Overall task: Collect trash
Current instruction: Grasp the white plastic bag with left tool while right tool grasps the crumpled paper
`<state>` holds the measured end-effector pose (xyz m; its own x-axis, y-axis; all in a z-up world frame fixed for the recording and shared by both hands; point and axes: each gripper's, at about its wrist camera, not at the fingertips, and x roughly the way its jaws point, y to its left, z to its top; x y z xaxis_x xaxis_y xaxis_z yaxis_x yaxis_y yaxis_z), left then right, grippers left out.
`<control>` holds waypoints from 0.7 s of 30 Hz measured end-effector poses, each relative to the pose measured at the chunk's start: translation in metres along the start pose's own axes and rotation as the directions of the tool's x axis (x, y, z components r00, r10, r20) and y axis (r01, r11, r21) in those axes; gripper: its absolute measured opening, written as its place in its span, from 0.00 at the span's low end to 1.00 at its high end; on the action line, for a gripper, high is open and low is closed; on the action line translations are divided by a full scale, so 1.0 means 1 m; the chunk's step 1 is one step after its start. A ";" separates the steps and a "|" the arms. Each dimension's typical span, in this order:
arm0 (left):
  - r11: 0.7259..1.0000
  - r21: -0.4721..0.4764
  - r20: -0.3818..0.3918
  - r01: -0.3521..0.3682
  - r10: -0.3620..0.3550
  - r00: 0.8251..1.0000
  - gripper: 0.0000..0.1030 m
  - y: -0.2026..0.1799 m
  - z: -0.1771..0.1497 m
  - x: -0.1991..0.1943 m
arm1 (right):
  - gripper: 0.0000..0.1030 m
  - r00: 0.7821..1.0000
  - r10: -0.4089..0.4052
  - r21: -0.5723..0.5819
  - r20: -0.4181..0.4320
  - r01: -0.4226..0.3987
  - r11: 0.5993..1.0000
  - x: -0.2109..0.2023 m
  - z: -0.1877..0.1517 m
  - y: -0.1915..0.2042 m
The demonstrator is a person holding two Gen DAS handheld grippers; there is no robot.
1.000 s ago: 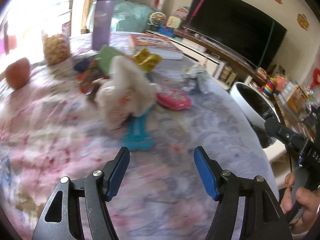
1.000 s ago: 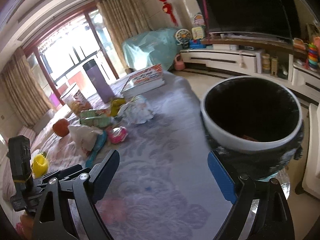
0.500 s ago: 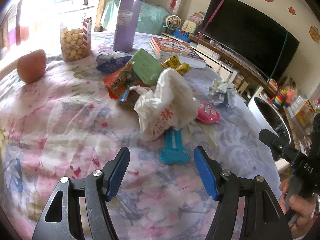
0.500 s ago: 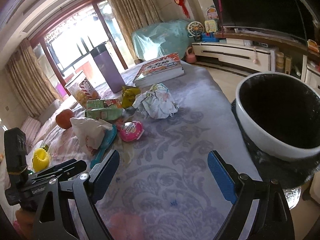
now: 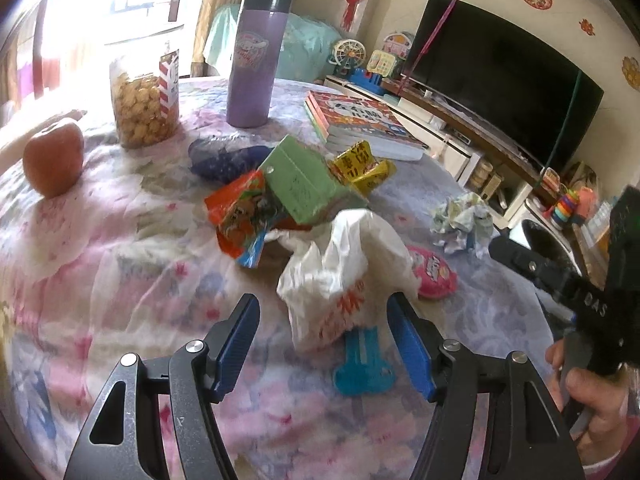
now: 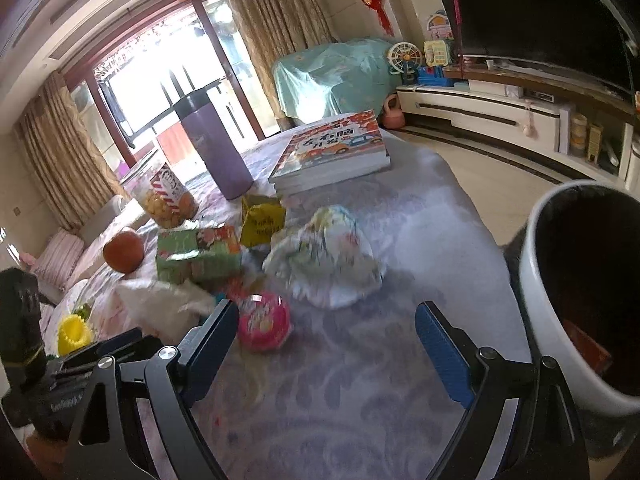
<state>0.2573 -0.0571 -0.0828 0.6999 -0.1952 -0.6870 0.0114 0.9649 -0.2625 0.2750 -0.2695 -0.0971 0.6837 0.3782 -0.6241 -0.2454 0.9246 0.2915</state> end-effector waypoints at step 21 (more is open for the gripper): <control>0.997 0.027 0.029 0.074 -0.075 0.997 0.26 -0.006 0.001 -0.003 | 0.31 1.000 -0.009 0.033 0.028 0.008 0.999 -0.022 -0.004 -0.016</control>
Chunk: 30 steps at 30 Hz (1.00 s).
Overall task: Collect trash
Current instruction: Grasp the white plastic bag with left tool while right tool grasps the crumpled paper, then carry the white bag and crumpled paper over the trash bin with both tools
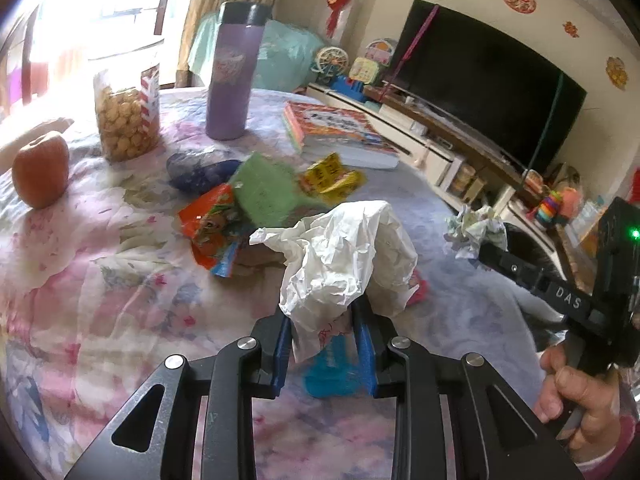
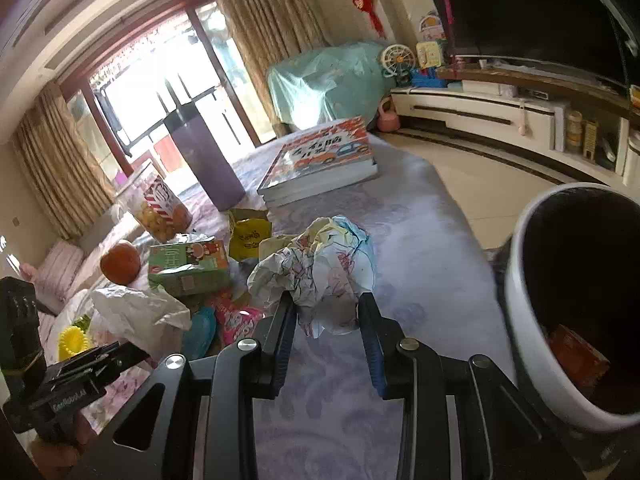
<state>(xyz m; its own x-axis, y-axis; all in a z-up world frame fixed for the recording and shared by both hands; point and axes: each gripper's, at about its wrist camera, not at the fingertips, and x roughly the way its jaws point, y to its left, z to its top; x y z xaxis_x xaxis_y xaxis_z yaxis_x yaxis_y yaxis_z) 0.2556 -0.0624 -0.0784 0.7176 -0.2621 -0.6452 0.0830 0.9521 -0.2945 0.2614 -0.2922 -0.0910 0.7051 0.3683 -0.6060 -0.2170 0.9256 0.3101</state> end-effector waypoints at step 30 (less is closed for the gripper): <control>0.966 0.173 -0.096 0.193 -0.178 0.979 0.26 -0.099 -0.010 0.035 | 0.31 0.985 -0.153 0.139 0.084 0.140 0.980 -0.120 -0.044 -0.071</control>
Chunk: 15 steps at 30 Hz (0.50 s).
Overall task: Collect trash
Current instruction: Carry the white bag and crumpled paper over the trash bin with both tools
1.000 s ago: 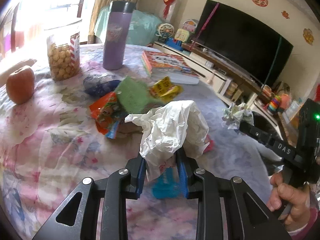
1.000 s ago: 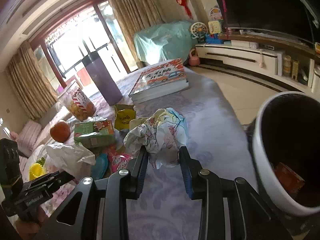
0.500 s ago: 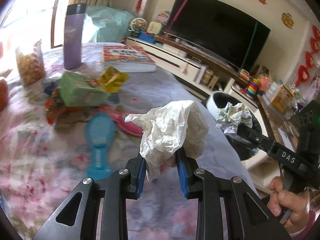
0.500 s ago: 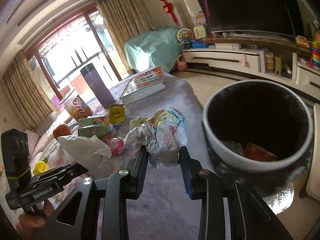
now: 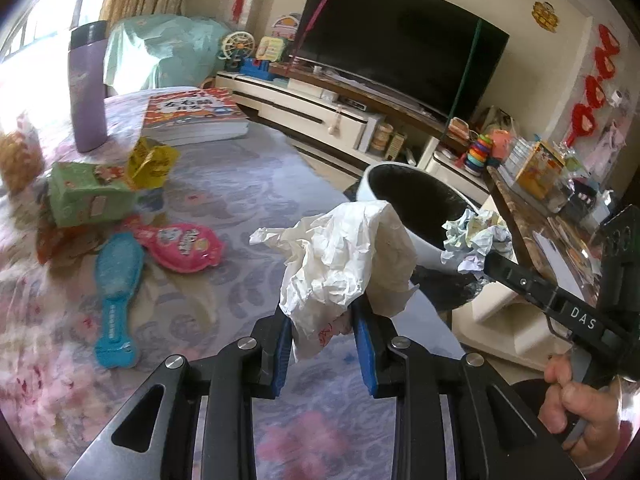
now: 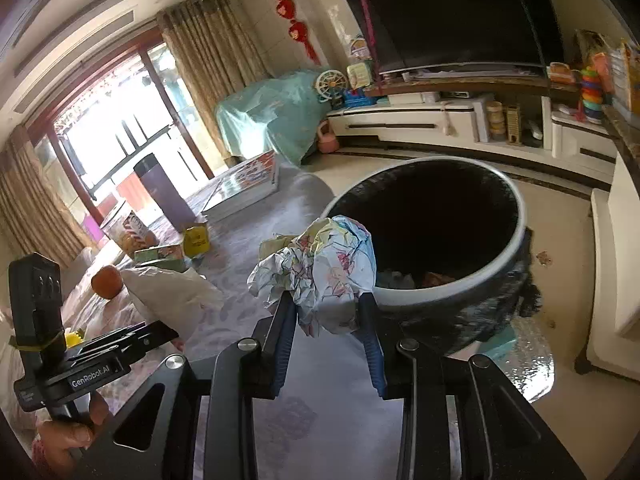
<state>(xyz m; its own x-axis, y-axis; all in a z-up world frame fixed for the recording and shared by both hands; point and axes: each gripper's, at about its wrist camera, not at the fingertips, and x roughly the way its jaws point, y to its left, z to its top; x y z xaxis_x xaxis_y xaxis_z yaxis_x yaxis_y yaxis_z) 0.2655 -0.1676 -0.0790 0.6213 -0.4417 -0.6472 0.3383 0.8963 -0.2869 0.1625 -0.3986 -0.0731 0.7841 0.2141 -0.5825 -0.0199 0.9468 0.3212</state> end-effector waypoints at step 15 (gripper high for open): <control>0.997 0.069 -0.013 0.034 -0.033 0.999 0.26 -0.038 0.011 0.024 | 0.31 0.998 -0.047 0.051 0.037 0.045 0.998 -0.016 0.011 -0.036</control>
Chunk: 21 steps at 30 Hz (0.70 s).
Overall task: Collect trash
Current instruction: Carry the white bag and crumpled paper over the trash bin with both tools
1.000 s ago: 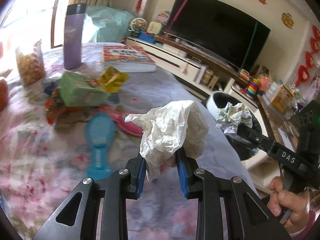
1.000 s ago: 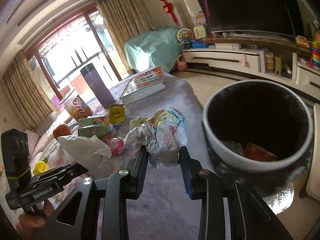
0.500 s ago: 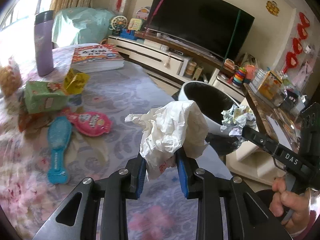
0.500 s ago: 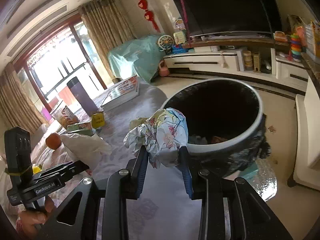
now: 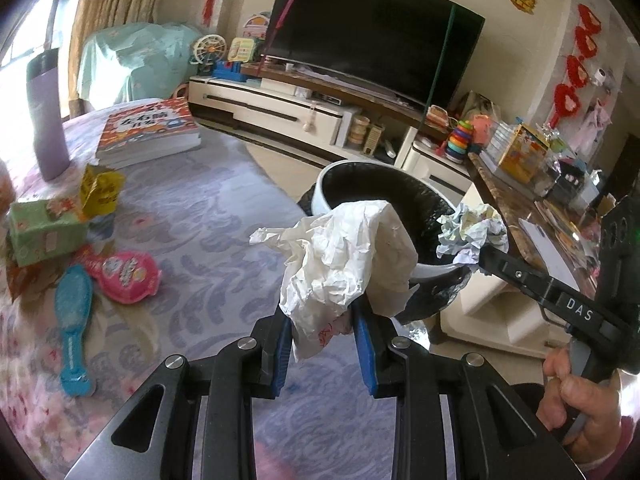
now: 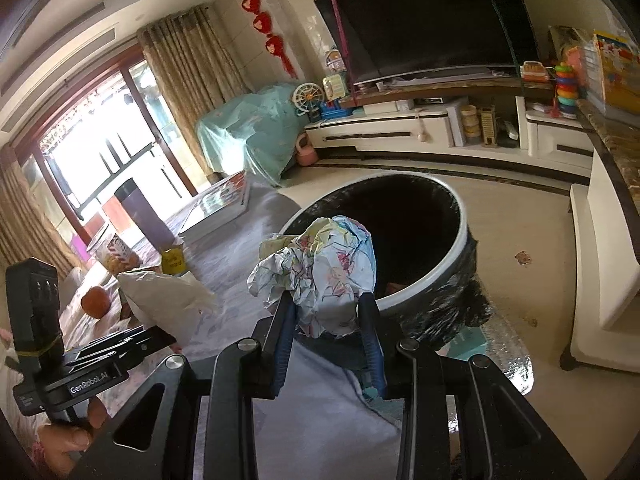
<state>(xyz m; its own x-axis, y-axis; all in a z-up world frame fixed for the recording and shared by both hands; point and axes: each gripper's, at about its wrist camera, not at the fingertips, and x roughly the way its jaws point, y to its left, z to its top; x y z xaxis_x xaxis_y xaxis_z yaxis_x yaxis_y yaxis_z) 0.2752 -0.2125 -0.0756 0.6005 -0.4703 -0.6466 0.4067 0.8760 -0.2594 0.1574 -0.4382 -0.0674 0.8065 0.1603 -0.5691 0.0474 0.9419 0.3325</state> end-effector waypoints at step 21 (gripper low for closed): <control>0.999 0.038 -0.011 0.008 -0.007 1.000 0.27 -0.026 0.032 0.037 | 0.31 0.999 -0.033 0.003 -0.001 0.033 0.999 0.015 0.023 -0.022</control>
<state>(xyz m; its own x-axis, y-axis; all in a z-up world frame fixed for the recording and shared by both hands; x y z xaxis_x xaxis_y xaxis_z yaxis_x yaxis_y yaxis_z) 0.3091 -0.2559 -0.0703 0.5896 -0.4756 -0.6528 0.4374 0.8675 -0.2370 0.1816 -0.4630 -0.0656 0.8041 0.1298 -0.5802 0.0752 0.9458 0.3158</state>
